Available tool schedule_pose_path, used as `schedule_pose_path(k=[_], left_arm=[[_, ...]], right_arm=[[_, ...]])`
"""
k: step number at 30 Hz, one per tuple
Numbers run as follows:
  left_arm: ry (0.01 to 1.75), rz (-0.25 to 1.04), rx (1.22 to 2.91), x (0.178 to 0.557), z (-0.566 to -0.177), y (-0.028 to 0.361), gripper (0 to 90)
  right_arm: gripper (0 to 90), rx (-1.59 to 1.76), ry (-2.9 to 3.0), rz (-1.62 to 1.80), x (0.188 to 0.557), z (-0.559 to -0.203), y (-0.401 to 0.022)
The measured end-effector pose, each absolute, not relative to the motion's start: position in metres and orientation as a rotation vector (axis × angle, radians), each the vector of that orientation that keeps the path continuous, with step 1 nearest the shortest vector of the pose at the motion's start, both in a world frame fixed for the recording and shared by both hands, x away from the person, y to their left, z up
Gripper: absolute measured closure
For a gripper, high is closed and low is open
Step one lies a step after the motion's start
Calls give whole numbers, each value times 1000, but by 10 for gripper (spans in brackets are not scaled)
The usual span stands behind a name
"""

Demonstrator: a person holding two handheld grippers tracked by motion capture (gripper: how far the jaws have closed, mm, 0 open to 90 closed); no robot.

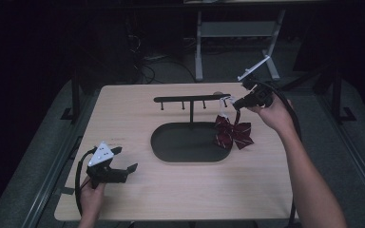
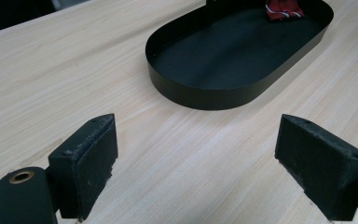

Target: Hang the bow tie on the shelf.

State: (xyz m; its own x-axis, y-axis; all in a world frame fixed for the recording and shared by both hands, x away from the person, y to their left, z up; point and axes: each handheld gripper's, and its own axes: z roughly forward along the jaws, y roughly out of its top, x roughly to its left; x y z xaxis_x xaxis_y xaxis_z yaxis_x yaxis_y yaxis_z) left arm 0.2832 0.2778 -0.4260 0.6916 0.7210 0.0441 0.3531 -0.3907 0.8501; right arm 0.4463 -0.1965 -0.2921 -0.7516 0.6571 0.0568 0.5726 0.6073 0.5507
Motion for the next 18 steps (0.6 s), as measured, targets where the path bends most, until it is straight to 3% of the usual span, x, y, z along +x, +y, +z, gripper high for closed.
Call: schedule_pose_path(k=[18], left_arm=[[834, 519, 1999, 284, -426, 279, 129]], right_arm=[[854, 1062, 2694, 830, 453, -304, -198]])
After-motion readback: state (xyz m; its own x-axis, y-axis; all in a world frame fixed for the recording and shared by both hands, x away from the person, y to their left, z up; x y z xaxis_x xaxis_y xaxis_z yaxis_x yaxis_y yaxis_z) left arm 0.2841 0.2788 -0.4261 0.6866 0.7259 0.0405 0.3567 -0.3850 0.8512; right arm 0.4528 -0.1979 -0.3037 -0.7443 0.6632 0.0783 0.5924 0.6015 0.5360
